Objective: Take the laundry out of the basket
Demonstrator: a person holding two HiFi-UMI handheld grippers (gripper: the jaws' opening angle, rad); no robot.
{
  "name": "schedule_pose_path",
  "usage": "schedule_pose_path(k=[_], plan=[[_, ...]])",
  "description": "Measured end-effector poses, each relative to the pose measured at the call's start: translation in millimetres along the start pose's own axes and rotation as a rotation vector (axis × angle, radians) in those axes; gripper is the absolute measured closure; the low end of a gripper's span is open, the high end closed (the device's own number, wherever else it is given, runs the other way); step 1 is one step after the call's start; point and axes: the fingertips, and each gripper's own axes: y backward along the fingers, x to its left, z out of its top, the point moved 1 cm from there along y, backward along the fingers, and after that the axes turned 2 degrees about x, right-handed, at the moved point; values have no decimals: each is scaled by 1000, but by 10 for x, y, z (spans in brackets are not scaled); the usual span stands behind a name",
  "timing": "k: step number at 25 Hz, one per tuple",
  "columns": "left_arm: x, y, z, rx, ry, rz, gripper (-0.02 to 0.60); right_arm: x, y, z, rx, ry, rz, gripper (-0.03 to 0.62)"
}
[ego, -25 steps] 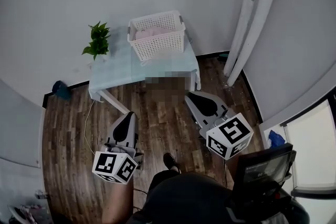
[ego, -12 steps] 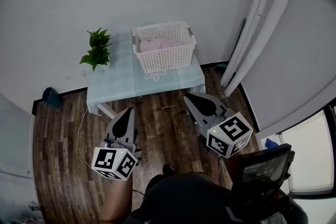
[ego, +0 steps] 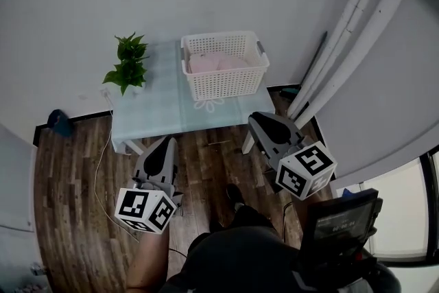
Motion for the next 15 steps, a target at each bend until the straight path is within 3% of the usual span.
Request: schedule_pose_path(k=[15], plan=[[604, -1222, 194, 50, -79, 83, 572, -1064, -1262, 154, 25, -6, 71, 542]])
